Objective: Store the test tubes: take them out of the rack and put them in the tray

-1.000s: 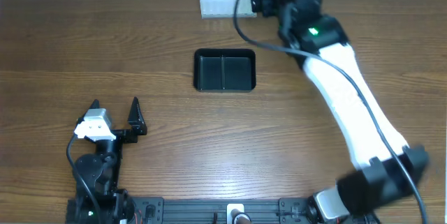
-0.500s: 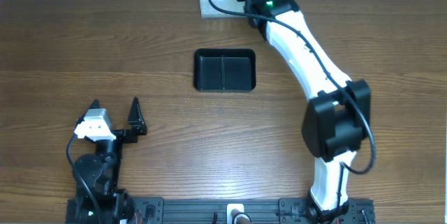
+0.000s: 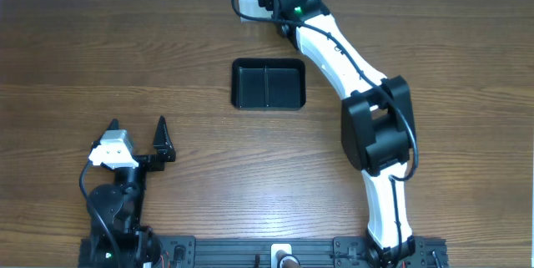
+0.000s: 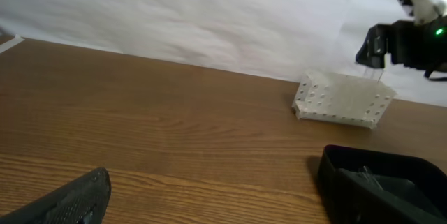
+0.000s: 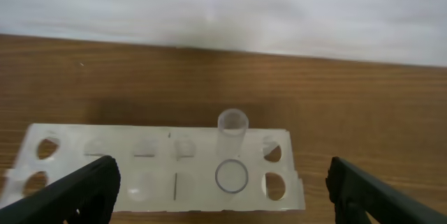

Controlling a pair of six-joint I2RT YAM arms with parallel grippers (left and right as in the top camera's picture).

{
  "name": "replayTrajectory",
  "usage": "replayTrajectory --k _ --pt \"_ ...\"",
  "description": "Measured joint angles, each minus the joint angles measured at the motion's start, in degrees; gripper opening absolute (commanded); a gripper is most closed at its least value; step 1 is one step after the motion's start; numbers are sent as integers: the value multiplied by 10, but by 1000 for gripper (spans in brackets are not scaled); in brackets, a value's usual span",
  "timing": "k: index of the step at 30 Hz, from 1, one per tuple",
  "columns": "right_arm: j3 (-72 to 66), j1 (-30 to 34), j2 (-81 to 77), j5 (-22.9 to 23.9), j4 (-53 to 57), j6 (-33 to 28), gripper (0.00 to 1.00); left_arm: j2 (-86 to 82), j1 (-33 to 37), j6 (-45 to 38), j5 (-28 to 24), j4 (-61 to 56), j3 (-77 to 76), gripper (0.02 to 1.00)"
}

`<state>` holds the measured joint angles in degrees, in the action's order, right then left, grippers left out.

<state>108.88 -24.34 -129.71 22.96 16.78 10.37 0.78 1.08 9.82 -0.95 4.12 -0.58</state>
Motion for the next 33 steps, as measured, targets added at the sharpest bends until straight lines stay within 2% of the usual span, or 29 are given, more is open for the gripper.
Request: replayTrajectory --k 19,33 --pt "1 0 -38 12 -46 14 825 0 0 0 0 0 0 998" --pt "1 -1 -41 12 -53 14 798 0 0 0 0 0 0 1000"
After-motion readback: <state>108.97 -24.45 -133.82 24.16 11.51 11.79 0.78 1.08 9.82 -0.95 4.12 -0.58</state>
